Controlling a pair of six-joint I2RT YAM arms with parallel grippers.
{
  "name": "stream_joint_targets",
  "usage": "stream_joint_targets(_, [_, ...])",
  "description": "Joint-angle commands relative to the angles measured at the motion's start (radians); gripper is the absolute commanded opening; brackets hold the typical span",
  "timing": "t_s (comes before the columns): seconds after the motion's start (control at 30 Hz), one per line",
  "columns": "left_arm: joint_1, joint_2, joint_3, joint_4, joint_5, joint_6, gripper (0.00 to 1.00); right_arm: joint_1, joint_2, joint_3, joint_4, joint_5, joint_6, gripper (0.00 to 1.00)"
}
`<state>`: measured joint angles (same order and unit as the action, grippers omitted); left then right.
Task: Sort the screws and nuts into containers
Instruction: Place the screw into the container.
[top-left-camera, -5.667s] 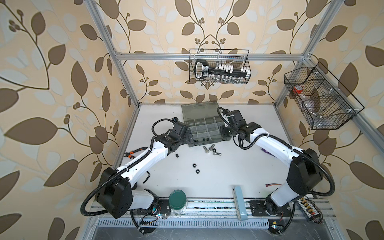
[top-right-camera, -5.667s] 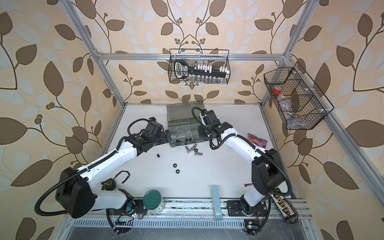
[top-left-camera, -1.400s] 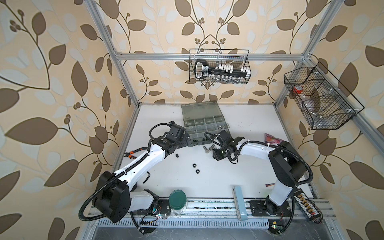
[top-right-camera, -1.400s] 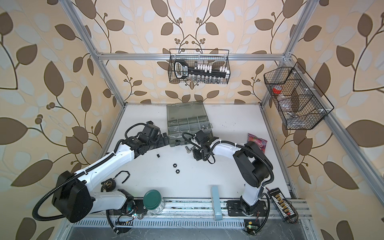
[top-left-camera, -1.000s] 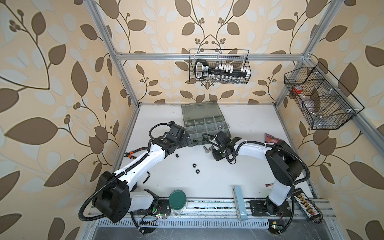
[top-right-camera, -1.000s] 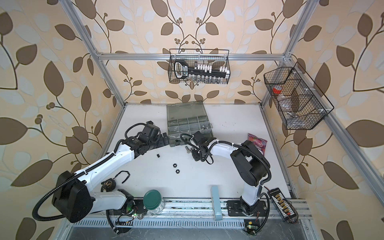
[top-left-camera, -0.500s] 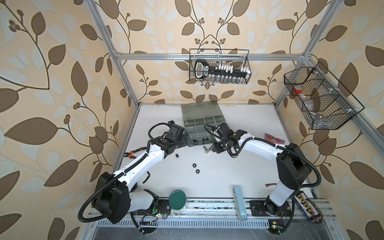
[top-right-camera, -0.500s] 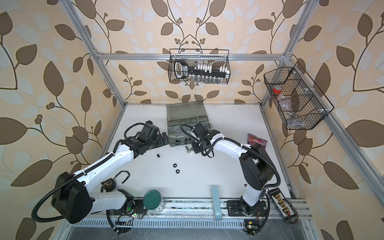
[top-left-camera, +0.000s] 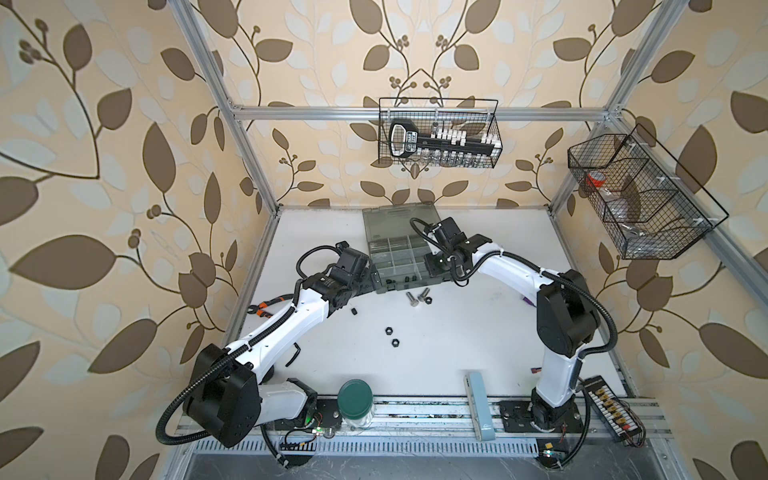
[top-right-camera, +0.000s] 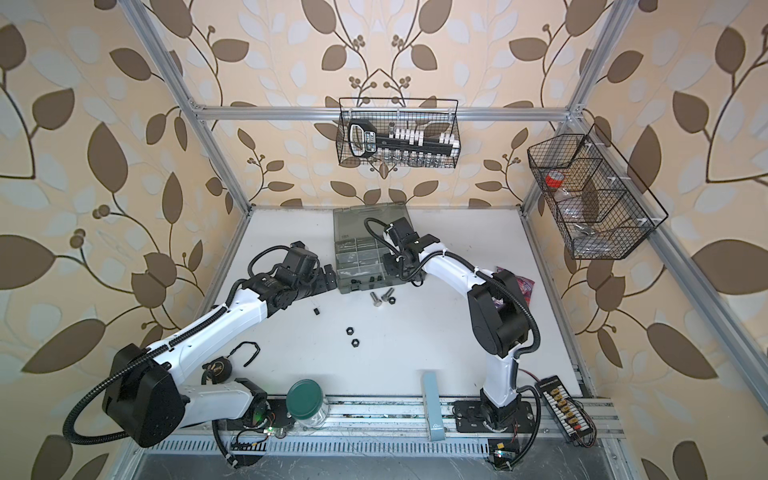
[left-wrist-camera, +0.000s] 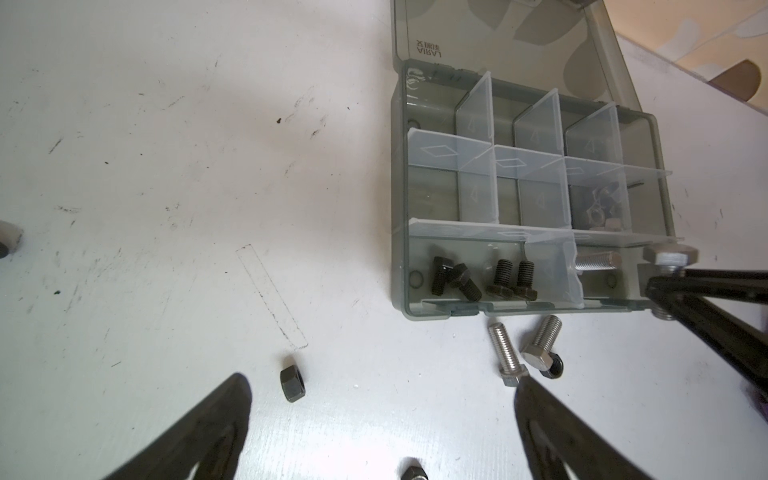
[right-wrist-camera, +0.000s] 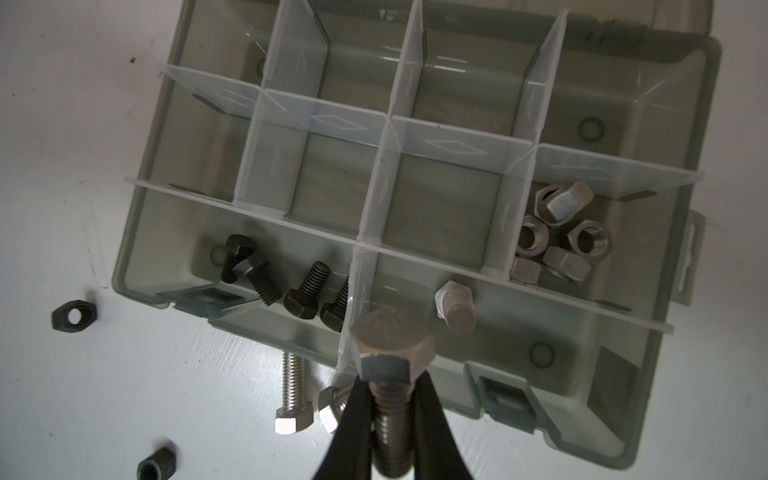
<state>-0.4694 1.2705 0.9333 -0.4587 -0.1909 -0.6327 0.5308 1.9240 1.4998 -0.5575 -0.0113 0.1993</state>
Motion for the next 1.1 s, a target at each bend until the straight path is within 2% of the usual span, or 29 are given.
stream_joint_targets(0.0, [0.011,-0.023,0.009,0.001,-0.023,-0.013,0.99,-0.002,0.026,0.047,-0.03,-0.016,-0.021,0.01])
stream_joint_targets(0.23, [0.011,-0.023,0.009,-0.003,-0.025,-0.013,0.99,-0.012,0.086,0.072,-0.034,-0.03,-0.031,0.03])
stream_joint_targets(0.43, [0.011,-0.019,0.009,0.001,-0.021,-0.014,0.99,-0.017,0.119,0.088,-0.034,0.003,-0.031,0.12])
stream_joint_targets(0.63, [0.012,-0.011,0.013,0.001,-0.013,-0.011,0.99,-0.022,0.124,0.09,-0.041,0.034,-0.033,0.38])
stream_joint_targets(1.07, [0.012,0.001,0.014,-0.002,0.001,-0.01,0.99,-0.064,0.07,0.056,-0.038,0.097,-0.003,0.42])
